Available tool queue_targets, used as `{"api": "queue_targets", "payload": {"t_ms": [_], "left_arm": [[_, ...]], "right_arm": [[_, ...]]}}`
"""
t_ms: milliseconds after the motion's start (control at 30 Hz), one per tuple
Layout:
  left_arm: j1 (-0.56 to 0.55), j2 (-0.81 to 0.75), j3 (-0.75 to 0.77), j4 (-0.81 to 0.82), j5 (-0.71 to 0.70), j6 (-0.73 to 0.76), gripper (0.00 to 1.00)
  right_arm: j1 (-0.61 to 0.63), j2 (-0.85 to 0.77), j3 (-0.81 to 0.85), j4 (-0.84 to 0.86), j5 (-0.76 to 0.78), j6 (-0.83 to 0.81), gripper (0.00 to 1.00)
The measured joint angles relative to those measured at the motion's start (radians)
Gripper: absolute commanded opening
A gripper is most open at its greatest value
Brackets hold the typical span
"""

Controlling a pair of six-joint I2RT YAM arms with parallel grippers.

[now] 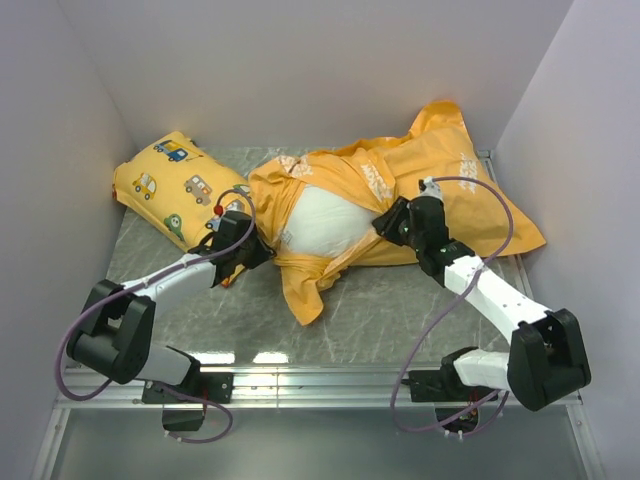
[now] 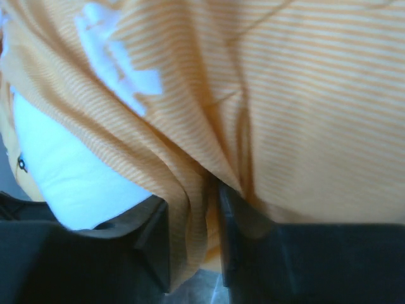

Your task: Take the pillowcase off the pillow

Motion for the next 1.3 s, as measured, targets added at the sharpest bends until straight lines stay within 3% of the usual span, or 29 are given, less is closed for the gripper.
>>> {"api": "queue_targets", "payload": {"t_ms": [100, 233, 467, 700, 933, 1167, 1300], "left_arm": [[-0.011, 0.010, 0.000, 0.019, 0.001, 0.000, 0.01], [-0.035, 0.024, 0.000, 0.037, 0.000, 0.000, 0.00], [-0.056, 0.027, 0.000, 0.041, 0.000, 0.000, 0.01], [-0.058, 0.027, 0.000, 0.041, 0.000, 0.000, 0.00], [-0.060, 0.027, 0.003, 0.039, -0.001, 0.001, 0.00], [-0.062, 0.026, 0.006, 0.032, -0.009, 0.002, 0.01], [-0.062, 0.020, 0.006, 0.027, -0.014, 0.003, 0.00]], "right_arm": [[0.039, -0.011, 0.071, -0.080, 0.040, -0.052, 0.61], [0.062, -0.020, 0.163, -0.180, 0.080, -0.099, 0.69], [0.121, -0.102, 0.248, -0.337, 0.139, -0.157, 0.74], [0.356, -0.105, 0.431, -0.414, 0.230, -0.241, 0.75], [0.518, 0.116, 0.581, -0.430, 0.259, -0.327, 0.77], [0.539, 0.407, 0.623, -0.537, 0.294, -0.333, 0.93], [0.540, 0.463, 0.624, -0.552, 0.327, -0.327, 0.94]]}}
